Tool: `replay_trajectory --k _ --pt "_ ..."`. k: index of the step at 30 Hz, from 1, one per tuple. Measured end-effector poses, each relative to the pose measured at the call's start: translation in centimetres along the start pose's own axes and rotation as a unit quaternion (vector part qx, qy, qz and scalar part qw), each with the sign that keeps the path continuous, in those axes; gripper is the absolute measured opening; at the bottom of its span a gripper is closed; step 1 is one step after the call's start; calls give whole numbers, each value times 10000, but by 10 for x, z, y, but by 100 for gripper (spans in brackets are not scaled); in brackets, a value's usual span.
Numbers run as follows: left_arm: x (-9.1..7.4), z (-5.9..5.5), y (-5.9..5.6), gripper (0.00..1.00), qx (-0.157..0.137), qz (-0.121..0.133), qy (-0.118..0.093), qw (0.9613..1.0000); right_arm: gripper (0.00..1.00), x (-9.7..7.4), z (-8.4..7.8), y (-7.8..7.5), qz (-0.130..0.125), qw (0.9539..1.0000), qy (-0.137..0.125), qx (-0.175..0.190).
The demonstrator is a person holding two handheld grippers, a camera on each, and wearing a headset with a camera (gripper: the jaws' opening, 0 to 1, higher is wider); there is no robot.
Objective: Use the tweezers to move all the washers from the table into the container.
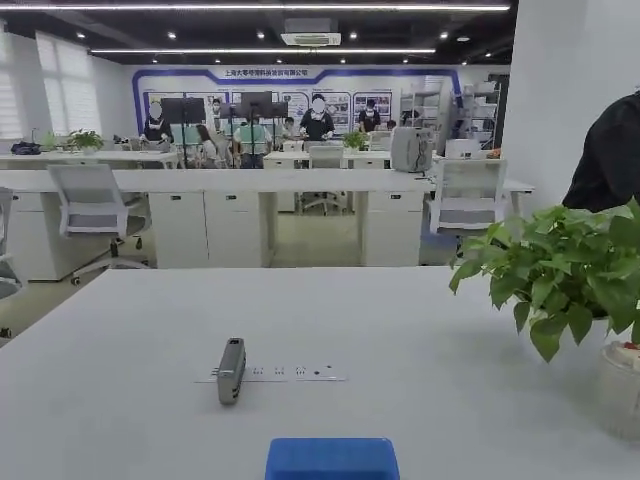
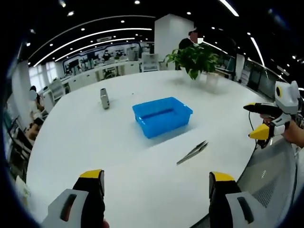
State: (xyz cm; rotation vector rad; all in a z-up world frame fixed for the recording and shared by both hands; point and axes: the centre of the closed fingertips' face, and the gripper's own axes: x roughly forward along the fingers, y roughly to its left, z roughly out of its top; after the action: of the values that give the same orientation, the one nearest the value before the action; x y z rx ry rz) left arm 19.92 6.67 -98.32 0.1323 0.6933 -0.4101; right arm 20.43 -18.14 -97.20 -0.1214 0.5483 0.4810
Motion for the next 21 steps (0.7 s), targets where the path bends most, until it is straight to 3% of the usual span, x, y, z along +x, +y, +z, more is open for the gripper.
replay_trajectory --k 5,7,10,16,21 --pt "-14 -8 14 99 -113 362 -90 9992 99 -2 3 -3 -90 9999 -93 -20" --pt "-23 -5 19 99 -354 580 -349 9971 99 -2 4 -4 -125 9999 -106 -12" --pt "-33 -1 20 99 -604 652 -594 9943 99 -2 3 -5 -101 9999 -81 56" --pt "-40 -1 16 99 -638 782 -687 9925 99 -2 3 -7 -170 9998 -89 76" --pt "-40 -5 12 99 -504 839 -616 9933 99 -3 3 -11 -248 9995 -116 167"
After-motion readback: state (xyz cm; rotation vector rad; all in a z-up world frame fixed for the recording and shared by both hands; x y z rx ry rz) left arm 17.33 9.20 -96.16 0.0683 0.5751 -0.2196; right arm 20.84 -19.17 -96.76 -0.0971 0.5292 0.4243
